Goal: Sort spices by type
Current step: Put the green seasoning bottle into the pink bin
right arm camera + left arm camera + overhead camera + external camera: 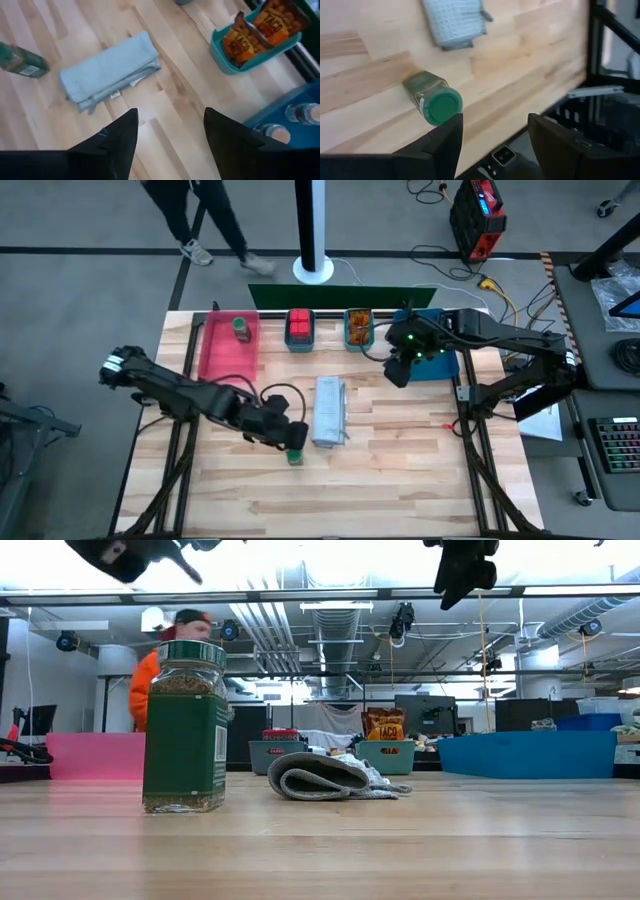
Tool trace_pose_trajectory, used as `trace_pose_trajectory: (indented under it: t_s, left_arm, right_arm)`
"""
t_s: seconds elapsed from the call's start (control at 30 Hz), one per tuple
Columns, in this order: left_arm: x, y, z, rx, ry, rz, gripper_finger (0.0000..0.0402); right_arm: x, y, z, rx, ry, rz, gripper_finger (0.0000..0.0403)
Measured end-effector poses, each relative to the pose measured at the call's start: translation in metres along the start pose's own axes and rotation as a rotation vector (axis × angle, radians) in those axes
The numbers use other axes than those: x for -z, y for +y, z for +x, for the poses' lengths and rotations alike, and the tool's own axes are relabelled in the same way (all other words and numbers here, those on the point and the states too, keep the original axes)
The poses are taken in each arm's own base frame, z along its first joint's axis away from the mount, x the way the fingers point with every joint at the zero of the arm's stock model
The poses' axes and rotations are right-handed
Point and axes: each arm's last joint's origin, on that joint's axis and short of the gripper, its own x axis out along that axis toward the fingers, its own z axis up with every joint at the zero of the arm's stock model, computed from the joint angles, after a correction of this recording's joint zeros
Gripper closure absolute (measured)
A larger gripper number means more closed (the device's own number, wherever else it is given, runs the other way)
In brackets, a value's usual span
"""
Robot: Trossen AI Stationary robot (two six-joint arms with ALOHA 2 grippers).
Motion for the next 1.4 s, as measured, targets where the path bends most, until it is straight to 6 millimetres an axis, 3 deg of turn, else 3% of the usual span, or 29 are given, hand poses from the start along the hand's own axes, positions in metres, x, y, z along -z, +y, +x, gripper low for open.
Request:
trace_pose_trajectory:
  t_s: [0.3, 0.43, 0.8, 1.4]
  left_arm:
    - [0.003, 0.011, 0.041, -0.198, -0.014, -0.049, 0.0153]
    - [0.005, 0.01, 0.054, -0.195, -0.007, -0.1, 0.0146]
    - [0.009, 0.016, 0.081, -0.271, -0.016, -0.094, 0.0147]
    - [0.026, 0.024, 0.095, -0.349, 0.053, -0.06, 0.0151]
  right_arm:
    - [-0.004, 0.002, 0.004, -0.019, -0.027, -0.05, 0.0147]
    - [-0.006, 0.002, 0.004, -0.033, -0.045, -0.028, 0.0137]
    - [-0.009, 0.004, 0.013, -0.018, -0.026, -0.059, 0.014]
    - [-0.015, 0.008, 0.045, 0.002, 0.071, -0.088, 0.0138]
